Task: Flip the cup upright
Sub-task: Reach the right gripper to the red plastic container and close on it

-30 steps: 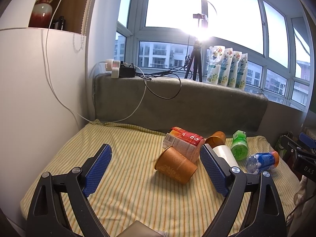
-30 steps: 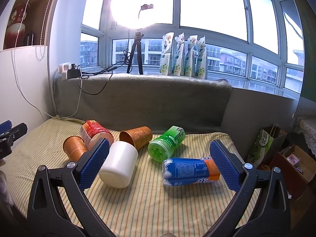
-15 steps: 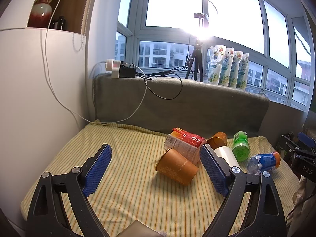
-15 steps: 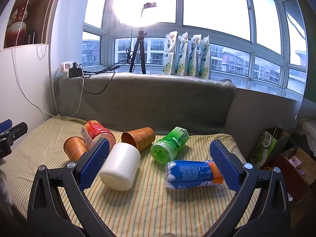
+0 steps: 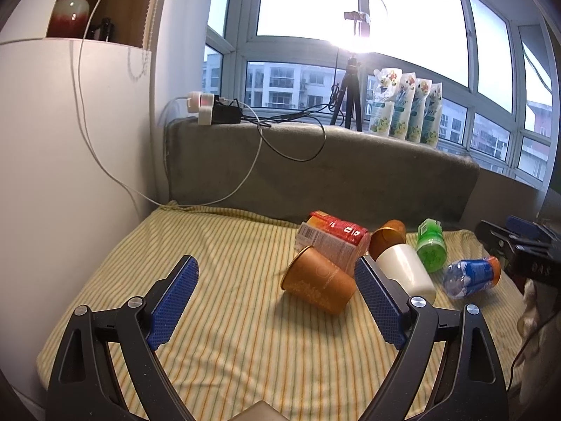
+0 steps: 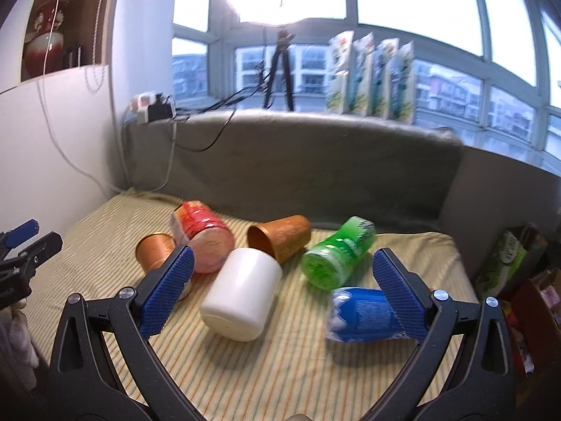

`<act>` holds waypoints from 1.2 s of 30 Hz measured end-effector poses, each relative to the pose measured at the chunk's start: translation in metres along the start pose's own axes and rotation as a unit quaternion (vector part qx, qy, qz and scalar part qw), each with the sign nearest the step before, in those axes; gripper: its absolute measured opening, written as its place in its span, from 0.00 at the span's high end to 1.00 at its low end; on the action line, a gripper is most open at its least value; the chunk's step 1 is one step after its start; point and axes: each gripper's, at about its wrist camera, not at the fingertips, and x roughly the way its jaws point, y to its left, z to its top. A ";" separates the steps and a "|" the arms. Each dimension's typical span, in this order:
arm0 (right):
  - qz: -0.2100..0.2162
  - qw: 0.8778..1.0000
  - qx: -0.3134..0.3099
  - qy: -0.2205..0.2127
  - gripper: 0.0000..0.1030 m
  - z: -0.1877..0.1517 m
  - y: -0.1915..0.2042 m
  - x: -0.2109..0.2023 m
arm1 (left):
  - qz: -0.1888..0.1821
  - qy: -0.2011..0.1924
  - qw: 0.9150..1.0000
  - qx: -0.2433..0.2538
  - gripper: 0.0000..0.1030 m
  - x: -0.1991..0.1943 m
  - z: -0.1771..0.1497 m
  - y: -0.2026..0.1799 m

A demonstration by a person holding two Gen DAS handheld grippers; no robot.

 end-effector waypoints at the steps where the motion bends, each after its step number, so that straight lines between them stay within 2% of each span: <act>1: 0.012 1.000 -0.003 0.010 0.00 0.002 0.001 0.006 | 0.000 0.002 1.000 0.000 0.12 0.000 -0.001 0.001; 8: 0.094 0.992 -0.023 0.082 0.00 0.022 0.012 0.054 | -0.002 0.022 1.000 -0.018 0.12 0.001 -0.009 0.016; 14: 0.144 0.977 -0.068 0.145 0.00 0.041 0.034 0.098 | -0.007 0.041 0.999 -0.028 0.12 0.002 -0.018 0.024; 24: 0.179 0.942 -0.140 0.246 0.00 0.055 0.083 0.179 | -0.010 0.079 0.996 -0.048 0.12 0.010 -0.035 0.038; 29: 0.161 0.929 -0.191 0.272 0.00 0.053 0.108 0.214 | 0.001 0.082 0.995 -0.062 0.12 0.012 -0.035 0.051; 36: 0.183 0.904 -0.207 0.327 0.00 0.050 0.122 0.250 | 0.013 0.081 0.994 -0.074 0.12 0.016 -0.033 0.065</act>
